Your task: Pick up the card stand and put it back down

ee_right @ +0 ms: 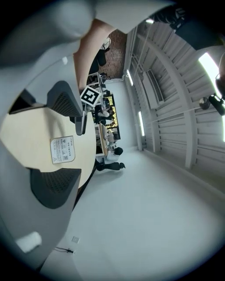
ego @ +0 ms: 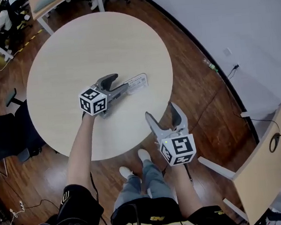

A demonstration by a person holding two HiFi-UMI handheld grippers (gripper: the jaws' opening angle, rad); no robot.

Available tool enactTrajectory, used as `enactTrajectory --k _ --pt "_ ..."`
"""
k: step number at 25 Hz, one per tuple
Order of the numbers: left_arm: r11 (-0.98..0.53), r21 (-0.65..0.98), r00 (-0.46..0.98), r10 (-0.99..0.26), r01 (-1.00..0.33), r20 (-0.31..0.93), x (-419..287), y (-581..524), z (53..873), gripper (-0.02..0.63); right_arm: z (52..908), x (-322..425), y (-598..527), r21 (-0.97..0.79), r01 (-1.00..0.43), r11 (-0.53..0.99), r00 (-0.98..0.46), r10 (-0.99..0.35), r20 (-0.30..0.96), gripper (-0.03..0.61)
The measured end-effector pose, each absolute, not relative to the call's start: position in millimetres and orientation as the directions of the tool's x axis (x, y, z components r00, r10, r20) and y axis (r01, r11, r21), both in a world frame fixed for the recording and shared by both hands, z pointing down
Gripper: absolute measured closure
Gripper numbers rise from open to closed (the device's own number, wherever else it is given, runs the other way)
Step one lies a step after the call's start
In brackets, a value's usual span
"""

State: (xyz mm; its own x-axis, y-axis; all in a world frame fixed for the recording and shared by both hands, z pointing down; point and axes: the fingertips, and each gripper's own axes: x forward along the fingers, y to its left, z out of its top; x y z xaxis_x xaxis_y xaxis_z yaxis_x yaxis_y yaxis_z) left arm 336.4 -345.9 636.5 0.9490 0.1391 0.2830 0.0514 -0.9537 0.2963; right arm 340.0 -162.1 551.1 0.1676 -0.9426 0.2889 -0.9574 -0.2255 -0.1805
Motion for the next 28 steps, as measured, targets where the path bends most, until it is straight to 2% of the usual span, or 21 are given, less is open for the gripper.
enactTrajectory --k 2,7,15,20,28 --pt "-0.965 0.263 0.959 0.082 0.007 0.273 320.0 -352.2 599.7 0.296 527.7 328.8 -167.4 -0.179 -0.962 -0.206 0.155 -0.953 0.261 0.216" --pt "-0.969 0.126 0.968 -0.193 -0.214 0.162 261.8 -380.9 472.6 0.293 466.3 297.0 -211.2 -0.16 -0.984 -0.071 0.04 -0.982 0.187 0.216" --pt "-0.842 -0.022 0.842 -0.539 -0.539 0.015 100.3 -345.9 351.1 0.282 372.7 207.8 -228.9 -0.119 -0.989 0.087 -0.09 -0.996 0.021 0.216" --pt "-0.72 -0.068 0.723 -0.69 -0.691 -0.039 20.3 -305.4 322.5 0.282 344.2 167.2 -229.7 -0.08 -0.98 0.183 -0.18 -0.983 -0.044 0.216" --pt "-0.513 0.025 0.512 -0.858 -0.858 -0.035 -67.3 -212.7 354.5 0.301 340.0 118.5 -199.1 -0.086 -0.948 0.305 -0.298 -0.951 -0.081 0.216"
